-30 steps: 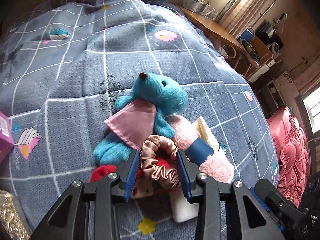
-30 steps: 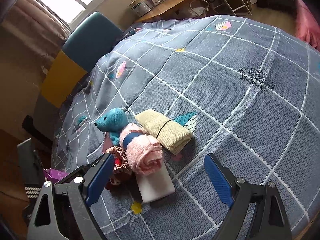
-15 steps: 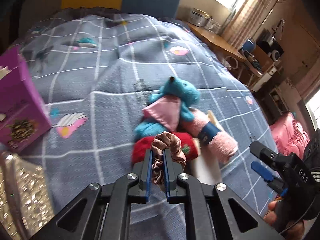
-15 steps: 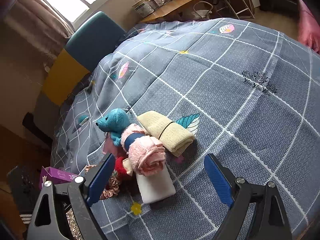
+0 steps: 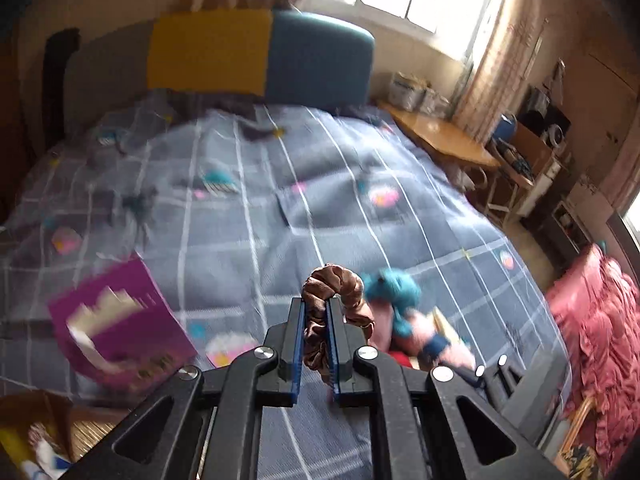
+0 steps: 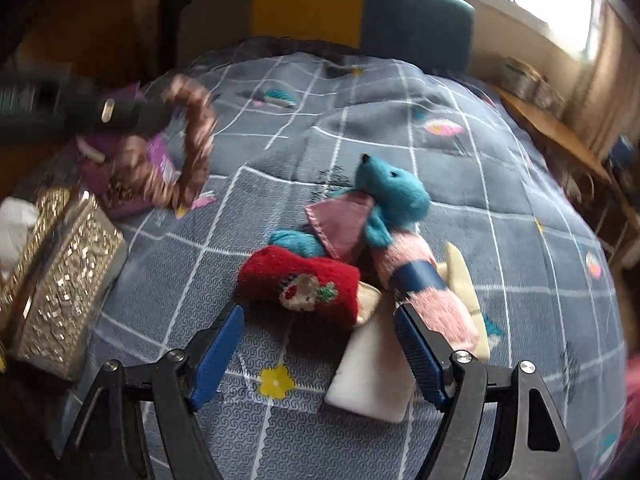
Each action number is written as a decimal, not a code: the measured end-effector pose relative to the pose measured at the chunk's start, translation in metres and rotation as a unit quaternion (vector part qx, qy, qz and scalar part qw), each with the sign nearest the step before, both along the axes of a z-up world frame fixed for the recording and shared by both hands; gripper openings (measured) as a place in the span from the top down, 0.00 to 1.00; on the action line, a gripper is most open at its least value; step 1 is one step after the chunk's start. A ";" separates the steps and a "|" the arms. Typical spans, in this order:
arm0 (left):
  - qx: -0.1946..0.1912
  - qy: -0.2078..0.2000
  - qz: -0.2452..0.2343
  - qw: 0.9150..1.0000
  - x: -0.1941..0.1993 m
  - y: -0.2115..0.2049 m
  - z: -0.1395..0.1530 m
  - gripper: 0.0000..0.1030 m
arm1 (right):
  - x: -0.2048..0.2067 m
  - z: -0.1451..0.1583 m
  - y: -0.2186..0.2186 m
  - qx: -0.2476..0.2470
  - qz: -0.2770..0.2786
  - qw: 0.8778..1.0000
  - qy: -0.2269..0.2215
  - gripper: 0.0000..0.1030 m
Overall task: Organize soft objects
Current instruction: 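Carry the scrunchie into the gold tray and release with left while right grasps the red sock, then carry the red sock into the gold tray and open the right gripper, then move both grippers back to the pile of soft items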
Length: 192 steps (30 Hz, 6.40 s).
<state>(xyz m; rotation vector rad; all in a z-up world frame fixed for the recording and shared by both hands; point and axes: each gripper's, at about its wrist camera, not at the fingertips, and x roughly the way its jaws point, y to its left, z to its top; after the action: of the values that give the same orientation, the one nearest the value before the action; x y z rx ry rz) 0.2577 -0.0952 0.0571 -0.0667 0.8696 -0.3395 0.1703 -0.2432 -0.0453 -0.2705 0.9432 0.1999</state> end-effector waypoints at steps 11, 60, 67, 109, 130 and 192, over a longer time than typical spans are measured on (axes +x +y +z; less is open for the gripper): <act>0.030 -0.043 0.176 0.983 0.022 0.181 0.041 0.91 | 0.034 -0.053 0.026 -0.103 0.074 0.990 0.057 0.41; 0.029 0.019 0.238 0.971 -0.242 0.301 -0.099 0.69 | 0.085 0.035 0.074 0.080 -0.084 0.991 0.070 0.73; 0.039 0.005 0.241 0.970 -0.249 0.304 -0.091 0.69 | 0.094 0.080 0.130 0.104 -0.042 0.993 0.024 0.73; 0.044 -0.012 0.319 0.947 -0.280 0.354 -0.088 0.69 | -0.100 -0.016 0.417 0.037 0.362 0.925 0.109 0.61; 0.063 -0.029 0.282 0.957 -0.281 0.321 -0.074 0.69 | -0.119 0.054 0.343 0.087 0.288 0.952 -0.057 0.24; 0.151 -0.099 0.055 0.982 -0.231 0.139 -0.009 0.69 | -0.014 0.009 -0.130 0.216 -0.347 0.912 -0.029 0.06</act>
<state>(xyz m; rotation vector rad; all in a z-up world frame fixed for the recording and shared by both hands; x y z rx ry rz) 0.0272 0.0434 0.0483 0.1965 0.7088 -0.1046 0.1562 -0.3729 -0.0363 0.4712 0.8595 -0.2563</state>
